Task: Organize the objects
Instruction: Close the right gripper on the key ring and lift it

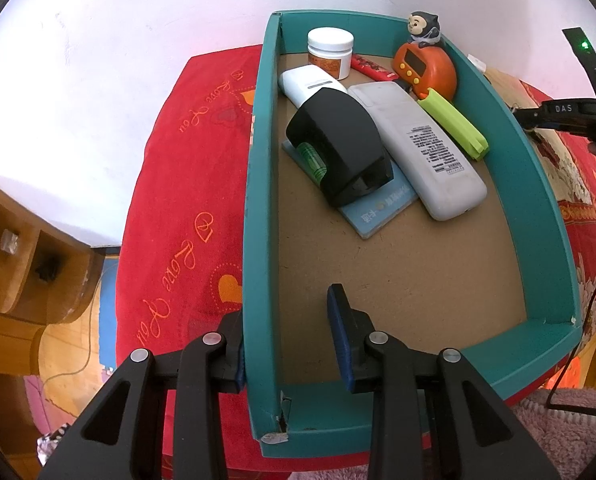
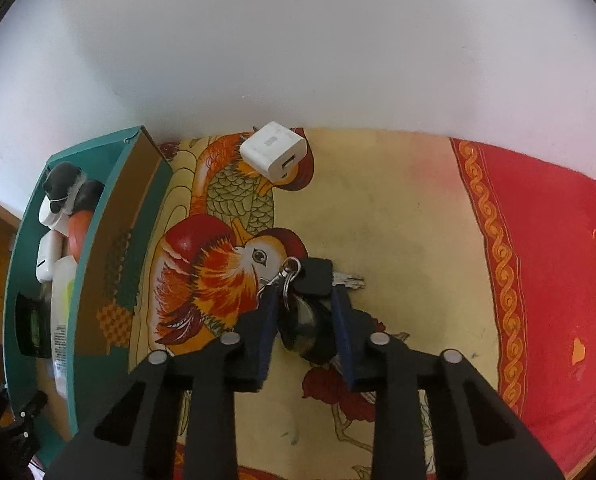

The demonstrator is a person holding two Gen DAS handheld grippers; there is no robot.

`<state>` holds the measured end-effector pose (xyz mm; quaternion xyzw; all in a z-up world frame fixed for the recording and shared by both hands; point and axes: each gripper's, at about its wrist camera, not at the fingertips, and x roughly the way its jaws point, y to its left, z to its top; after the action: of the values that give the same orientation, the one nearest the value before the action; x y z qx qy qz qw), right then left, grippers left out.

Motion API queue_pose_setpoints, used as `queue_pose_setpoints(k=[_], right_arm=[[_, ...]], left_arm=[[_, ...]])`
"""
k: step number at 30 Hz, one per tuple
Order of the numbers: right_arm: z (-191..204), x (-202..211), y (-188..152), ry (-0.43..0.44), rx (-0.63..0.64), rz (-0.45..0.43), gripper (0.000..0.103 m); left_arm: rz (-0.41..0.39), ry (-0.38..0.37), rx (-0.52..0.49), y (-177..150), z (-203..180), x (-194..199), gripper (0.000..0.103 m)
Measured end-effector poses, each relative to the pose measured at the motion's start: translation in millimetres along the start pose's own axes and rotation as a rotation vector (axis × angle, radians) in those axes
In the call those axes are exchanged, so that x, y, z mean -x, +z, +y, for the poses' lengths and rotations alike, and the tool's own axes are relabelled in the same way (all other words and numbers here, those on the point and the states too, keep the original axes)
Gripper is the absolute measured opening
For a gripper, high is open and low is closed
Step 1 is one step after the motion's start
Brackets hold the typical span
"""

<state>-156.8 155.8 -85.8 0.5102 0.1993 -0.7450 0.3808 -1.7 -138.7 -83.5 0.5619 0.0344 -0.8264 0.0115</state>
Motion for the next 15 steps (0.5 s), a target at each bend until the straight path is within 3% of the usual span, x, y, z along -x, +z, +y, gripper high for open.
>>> queue_pose_setpoints(k=[2, 3, 15], right_arm=[[-2.0, 5.8, -2.3, 0.004, 0.012, -0.021, 0.008], [-3.7, 9.1, -3.5, 0.010, 0.011, -0.027, 0.007], [-21.7, 53.3, -25.4, 0.127, -0.017, -0.110, 0.005]], left_arm=[[0.000, 0.000, 0.000, -0.2, -0.3, 0.3, 0.033], [0.000, 0.000, 0.000, -0.3, -0.3, 0.3, 0.033], [-0.002, 0.000, 0.000, 1.0, -1.4, -1.1, 0.033]])
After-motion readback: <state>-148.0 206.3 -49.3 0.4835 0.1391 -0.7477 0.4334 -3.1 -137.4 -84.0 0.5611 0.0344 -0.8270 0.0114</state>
